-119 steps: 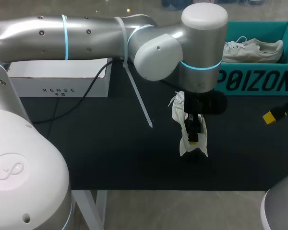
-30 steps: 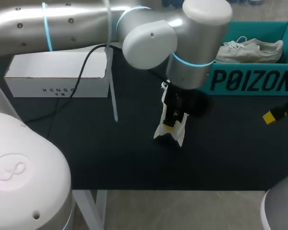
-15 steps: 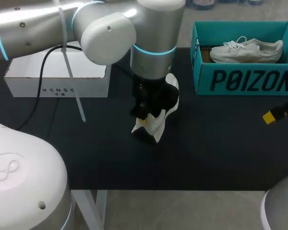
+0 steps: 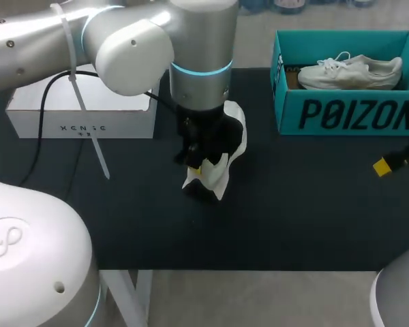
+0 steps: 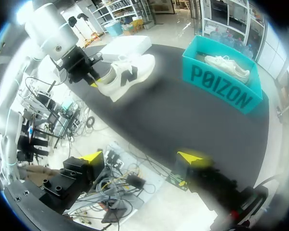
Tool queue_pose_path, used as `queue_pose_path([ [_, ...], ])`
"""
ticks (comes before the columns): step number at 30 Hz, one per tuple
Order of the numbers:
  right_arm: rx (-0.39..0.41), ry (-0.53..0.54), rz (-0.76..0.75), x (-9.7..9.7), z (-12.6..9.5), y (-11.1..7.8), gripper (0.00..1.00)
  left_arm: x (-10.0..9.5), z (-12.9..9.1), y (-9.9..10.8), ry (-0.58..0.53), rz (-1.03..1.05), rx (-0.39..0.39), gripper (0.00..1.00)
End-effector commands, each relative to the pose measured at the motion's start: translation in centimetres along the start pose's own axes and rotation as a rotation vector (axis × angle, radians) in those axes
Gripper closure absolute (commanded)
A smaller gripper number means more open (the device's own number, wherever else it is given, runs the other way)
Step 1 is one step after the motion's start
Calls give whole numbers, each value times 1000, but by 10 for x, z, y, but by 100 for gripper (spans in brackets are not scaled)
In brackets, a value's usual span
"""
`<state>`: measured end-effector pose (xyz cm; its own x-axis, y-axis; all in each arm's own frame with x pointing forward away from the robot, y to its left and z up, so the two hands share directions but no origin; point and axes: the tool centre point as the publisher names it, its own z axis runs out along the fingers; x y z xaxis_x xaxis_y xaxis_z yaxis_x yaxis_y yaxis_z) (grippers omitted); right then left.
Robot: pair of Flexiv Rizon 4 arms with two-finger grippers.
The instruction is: Take the shoe out of the shoebox, open the shoe tongue, remove and reinsert the insole, then place the shoe into the shoebox
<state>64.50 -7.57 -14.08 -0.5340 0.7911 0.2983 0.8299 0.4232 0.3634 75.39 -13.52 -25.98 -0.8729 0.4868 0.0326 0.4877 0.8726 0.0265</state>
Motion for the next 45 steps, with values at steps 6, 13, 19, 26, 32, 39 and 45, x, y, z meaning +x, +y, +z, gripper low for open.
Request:
queue_pose_path([
  [6, 5, 1, 2, -1, 1, 2, 0, 2, -1, 1, -6, 1, 0, 100],
  [13, 5, 1, 2, -1, 1, 2, 0, 0, -15, 25, -29, 54, -55, 100],
  [19, 5, 1, 2, -1, 1, 2, 0, -7, -40, 80, -66, 159, -124, 100],
  [26, 5, 1, 2, -1, 1, 2, 0, -10, -59, 158, -64, 332, -193, 100],
  [32, 5, 1, 2, -1, 1, 2, 0, -3, -68, 226, -134, 433, -296, 100],
  [39, 5, 1, 2, -1, 1, 2, 0, 6, -74, 294, -222, 601, -273, 100],
  [45, 5, 1, 2, -1, 1, 2, 0, 8, -75, 344, -222, 655, -237, 100],
])
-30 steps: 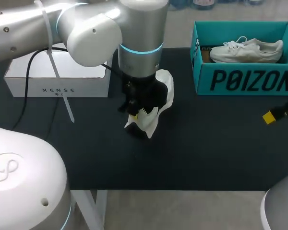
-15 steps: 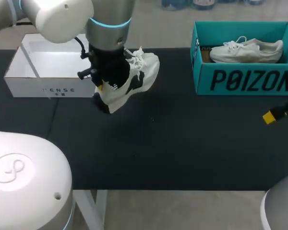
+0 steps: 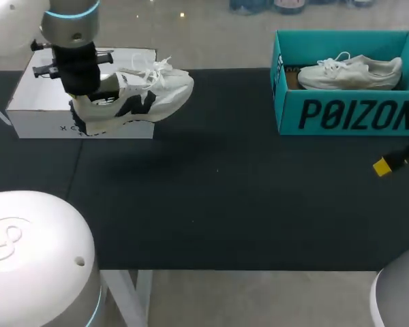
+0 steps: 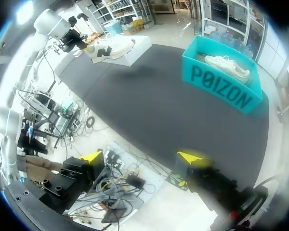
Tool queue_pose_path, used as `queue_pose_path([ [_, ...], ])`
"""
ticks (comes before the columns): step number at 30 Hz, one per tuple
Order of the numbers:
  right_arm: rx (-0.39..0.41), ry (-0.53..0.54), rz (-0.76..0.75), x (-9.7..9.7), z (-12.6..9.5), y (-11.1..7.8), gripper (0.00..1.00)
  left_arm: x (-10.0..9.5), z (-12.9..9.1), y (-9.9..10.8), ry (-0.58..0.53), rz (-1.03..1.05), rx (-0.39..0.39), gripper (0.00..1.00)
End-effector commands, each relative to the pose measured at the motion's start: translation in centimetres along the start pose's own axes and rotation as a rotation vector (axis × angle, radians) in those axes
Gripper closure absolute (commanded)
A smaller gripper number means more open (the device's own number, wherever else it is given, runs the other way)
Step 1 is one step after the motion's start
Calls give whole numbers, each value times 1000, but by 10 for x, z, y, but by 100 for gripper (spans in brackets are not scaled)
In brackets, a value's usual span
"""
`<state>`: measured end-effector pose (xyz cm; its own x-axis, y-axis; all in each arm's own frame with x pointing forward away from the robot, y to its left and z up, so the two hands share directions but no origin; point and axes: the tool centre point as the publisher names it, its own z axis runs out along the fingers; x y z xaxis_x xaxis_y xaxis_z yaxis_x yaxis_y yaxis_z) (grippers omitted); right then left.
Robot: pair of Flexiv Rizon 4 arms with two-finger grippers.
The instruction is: Take the shoe out of the shoebox, open the shoe tongue, remove and reinsert the insole, then place the shoe into the shoebox
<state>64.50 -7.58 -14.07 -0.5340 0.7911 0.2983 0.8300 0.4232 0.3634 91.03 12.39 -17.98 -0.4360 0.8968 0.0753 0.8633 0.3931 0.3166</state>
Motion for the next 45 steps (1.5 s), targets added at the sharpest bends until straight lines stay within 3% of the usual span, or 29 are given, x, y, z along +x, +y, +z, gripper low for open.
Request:
queue_pose_path([
  [1, 5, 1, 2, -1, 1, 2, 0, 39, 7, 28, -151, -4, 22, 100],
  [2, 5, 1, 2, -1, 1, 2, 0, 41, 8, 35, -137, -52, 21, 100],
  [33, 5, 1, 2, -1, 1, 2, 0, 41, 8, 35, -137, -52, 21, 100],
  [45, 5, 1, 2, -1, 1, 2, 0, 76, 16, 98, -197, 254, -61, 100],
])
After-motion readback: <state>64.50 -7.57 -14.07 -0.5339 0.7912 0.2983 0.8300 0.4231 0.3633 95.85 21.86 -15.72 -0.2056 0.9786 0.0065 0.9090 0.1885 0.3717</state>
